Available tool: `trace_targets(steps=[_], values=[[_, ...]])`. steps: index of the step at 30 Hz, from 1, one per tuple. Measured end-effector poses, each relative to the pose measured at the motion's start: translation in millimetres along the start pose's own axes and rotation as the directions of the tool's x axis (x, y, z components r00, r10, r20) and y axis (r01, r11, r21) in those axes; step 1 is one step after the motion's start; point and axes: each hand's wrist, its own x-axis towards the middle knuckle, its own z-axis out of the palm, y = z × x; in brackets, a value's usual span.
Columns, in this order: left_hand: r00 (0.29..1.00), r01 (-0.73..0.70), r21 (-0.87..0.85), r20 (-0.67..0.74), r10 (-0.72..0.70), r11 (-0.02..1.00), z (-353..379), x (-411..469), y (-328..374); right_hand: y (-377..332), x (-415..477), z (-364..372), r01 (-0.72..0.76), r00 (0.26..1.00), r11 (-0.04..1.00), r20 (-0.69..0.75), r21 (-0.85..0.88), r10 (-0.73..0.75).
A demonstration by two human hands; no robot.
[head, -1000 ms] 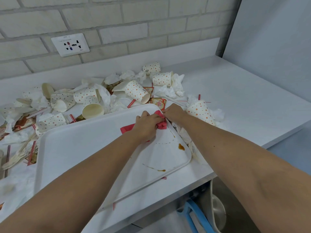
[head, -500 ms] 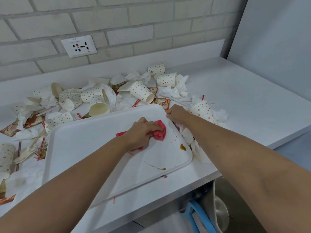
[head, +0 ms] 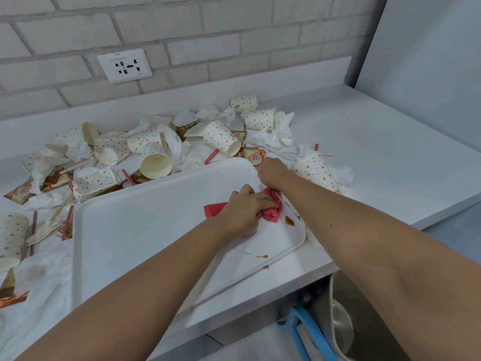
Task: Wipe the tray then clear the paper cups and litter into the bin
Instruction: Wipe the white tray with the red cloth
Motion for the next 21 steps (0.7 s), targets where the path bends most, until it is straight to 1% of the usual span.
trace_targets(steps=[3, 5, 9, 12, 16, 19, 21], values=[[0.999, -0.034, -0.029, 0.040, 0.035, 0.999, -2.8, -12.0, -7.2, 1.5, -1.5, 0.2, 0.024, 1.000, 1.000, 0.002, 0.012, -0.024], [0.998, -0.030, -0.051, 0.045, 0.032, 0.998, -6.6, -22.7, -17.5, 3.1, -2.1, -0.4, 0.038, 0.999, 0.999, 0.014, 0.024, -0.039], [0.997, 0.063, -0.110, -0.028, -0.067, 0.992, -14.4, -46.5, -49.9, 3.9, -6.4, -2.0, 0.071, 0.997, 0.997, 0.005, 0.033, -0.071], [0.988, 0.139, -0.118, -0.053, -0.146, 0.983, -21.6, -64.2, -71.0, 4.2, -8.8, -1.7, 0.080, 0.997, 0.997, -0.008, 0.018, -0.080], [0.966, 0.224, -0.159, -0.095, -0.241, 0.962, -24.5, -70.6, -73.9, 4.9, -7.3, 0.8, 0.085, 0.996, 0.996, -0.004, 0.029, -0.085], [0.957, 0.249, -0.137, -0.114, -0.265, 0.959, -22.6, -67.1, -62.8, 2.6, -9.8, 1.2, 0.062, 0.998, 0.998, -0.015, 0.030, -0.061], [0.966, 0.231, -0.140, -0.089, -0.245, 0.963, -22.4, -72.5, -60.0, 1.2, -11.3, 0.4, 0.057, 0.998, 0.998, -0.020, 0.015, -0.057]])
